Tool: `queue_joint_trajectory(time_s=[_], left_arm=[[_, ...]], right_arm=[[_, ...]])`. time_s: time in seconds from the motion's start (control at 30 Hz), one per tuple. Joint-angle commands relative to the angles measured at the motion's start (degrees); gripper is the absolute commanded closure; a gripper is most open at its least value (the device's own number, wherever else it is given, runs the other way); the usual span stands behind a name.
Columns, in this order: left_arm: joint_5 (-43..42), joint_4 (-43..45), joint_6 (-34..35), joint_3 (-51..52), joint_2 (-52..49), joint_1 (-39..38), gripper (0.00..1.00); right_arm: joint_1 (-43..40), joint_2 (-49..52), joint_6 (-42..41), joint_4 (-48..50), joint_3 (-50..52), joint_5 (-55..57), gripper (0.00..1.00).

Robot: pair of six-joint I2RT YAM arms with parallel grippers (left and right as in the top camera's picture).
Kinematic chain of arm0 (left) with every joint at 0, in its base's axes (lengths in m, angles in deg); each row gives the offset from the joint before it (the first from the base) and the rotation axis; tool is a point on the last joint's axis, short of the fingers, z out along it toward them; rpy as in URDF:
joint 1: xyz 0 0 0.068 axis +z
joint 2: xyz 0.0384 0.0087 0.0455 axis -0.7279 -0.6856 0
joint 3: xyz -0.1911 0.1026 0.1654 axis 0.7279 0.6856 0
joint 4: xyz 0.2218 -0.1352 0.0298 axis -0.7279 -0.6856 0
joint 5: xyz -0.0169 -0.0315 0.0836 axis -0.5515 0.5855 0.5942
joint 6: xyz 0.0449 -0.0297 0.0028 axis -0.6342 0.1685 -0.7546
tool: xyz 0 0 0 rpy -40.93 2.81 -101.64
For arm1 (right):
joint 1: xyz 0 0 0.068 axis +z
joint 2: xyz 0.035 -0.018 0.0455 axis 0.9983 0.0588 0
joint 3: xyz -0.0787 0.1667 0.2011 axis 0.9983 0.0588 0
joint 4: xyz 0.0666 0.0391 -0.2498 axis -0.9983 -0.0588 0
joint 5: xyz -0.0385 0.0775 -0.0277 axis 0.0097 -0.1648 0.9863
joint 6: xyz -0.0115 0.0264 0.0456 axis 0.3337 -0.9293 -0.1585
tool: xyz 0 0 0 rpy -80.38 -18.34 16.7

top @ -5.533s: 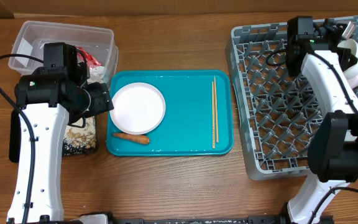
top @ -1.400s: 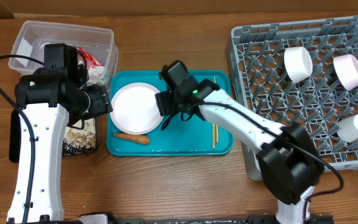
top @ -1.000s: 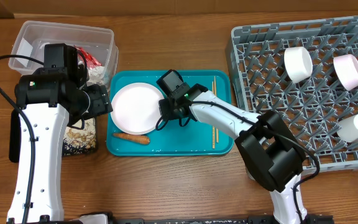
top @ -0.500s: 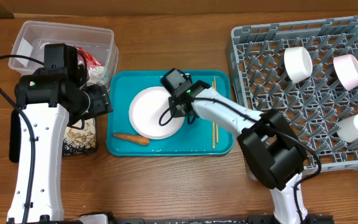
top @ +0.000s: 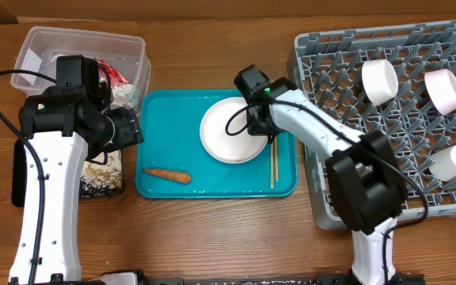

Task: Sort waste into correct bins and load items into the dishwasher
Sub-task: 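Grasp the white plate edge with the right gripper and lift, then stand the white plate upright in the dish rack and release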

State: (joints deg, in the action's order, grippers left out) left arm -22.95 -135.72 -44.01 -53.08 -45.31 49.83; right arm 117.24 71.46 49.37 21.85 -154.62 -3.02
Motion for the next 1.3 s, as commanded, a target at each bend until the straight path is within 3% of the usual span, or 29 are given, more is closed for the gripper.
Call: queue_joint_trajectory(time_s=[0.0, 0.23, 0.5, 0.77, 1.27], left_arm=[[0.72, 0.11, 0.35, -1.07, 0.55, 0.24, 0.25], [0.72, 0.07, 0.35, -1.07, 0.55, 0.24, 0.25], [0.74, 0.24, 0.35, -1.07, 0.52, 0.24, 0.25], [0.74, 0.22, 0.35, -1.07, 0.52, 0.24, 0.26], [0.72, 0.42, 0.37, -1.07, 0.52, 0.24, 0.25]], right_arm=[[-0.17, -9.55, 2.64, -0.24, -2.82, 9.22, 0.96], [-2.21, -21.53, 5.86, -0.17, -2.84, 28.94, 0.96], [-7.93, -24.26, 6.91, 0.04, -2.23, 65.68, 0.96], [-13.05, -22.27, 4.92, 0.07, -0.42, 61.37, 0.96], [-11.56, -17.44, 1.68, 4.2, 9.46, 50.64, 0.96]])
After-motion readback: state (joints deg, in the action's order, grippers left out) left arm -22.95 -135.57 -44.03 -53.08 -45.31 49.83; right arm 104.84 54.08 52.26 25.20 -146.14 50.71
